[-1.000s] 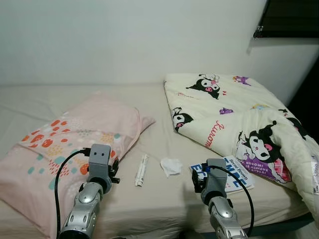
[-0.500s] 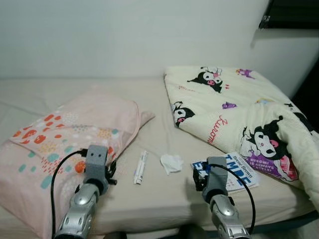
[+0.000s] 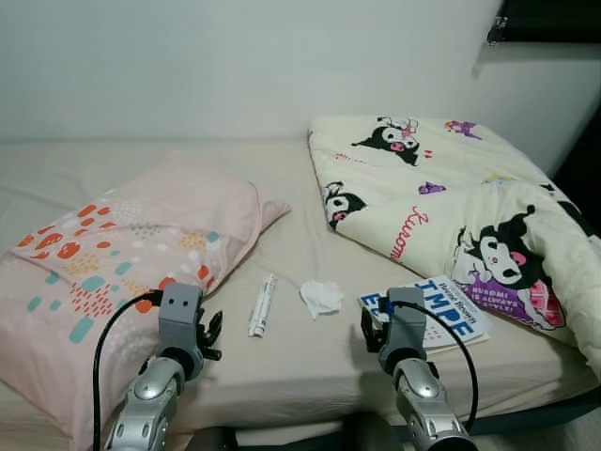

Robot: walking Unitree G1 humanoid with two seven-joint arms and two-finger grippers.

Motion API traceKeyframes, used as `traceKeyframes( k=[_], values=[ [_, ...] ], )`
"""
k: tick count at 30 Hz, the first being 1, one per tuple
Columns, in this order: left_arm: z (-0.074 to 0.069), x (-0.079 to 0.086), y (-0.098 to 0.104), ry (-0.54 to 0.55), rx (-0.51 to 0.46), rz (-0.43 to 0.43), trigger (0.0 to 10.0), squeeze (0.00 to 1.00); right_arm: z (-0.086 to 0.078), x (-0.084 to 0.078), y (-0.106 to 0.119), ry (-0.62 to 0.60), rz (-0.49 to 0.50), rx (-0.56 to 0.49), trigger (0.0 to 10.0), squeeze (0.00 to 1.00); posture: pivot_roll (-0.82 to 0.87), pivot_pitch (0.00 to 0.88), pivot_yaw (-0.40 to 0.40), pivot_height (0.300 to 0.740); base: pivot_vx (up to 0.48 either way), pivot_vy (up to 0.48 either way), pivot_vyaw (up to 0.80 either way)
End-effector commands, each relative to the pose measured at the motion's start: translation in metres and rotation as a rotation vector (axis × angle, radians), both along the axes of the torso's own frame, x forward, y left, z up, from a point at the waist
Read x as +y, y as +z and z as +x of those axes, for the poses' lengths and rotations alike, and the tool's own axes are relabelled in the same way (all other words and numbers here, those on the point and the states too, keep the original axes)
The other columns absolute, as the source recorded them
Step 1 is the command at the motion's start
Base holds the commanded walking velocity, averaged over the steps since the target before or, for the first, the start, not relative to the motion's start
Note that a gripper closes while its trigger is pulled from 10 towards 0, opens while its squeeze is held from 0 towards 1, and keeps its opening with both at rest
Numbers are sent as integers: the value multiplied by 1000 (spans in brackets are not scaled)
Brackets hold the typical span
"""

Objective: Clean up the room

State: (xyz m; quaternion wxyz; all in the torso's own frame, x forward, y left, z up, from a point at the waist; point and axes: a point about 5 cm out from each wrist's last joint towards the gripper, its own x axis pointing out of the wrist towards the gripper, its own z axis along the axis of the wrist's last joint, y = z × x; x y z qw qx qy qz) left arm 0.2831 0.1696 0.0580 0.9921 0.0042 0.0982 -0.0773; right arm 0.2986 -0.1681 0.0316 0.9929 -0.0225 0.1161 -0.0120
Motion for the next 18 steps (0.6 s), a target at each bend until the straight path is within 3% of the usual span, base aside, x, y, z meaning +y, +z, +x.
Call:
traceKeyframes(
  k=[1, 6, 11, 12, 13, 14, 18],
  values=[
    [-2, 3, -1, -14, 13, 26, 10000, 0, -3, 2, -5, 1, 3, 27, 10000, 0, 40, 57, -63, 584, 0, 0, 0],
    [-1, 1, 2, -31, 5, 18, 10000, 0, -3, 2, -6, 7, -15, 34, 10000, 0, 41, 63, -63, 584, 0, 0, 0],
    [10, -7, 10, -87, -4, 34, 10000, 0, 15, 3, 3, 22, -19, 54, 10000, 0, 45, 102, -69, 584, 0, 0, 0],
    [11, -8, 11, -91, -6, 32, 10000, 467, 19, 4, 7, 30, -10, 44, 10000, 94, 47, 115, -72, 584, 0, 0, 0],
    [13, -9, 12, -89, -11, 18, 10000, 1000, 23, 5, 11, 41, -4, 34, 10000, 569, 48, 121, -73, 584, 0, 0, 0],
    [15, -10, 14, -88, -15, 9, 10000, 1000, 26, 5, 14, 48, 0, 28, 10000, 1000, 48, 121, -73, 584, 0, 0, 0],
    [19, -14, 17, -95, -13, -15, 10000, 1000, 34, 6, 22, 72, -7, 11, 10000, 1000, 45, 174, -67, 584, 0, 0, 0]
  ],
)
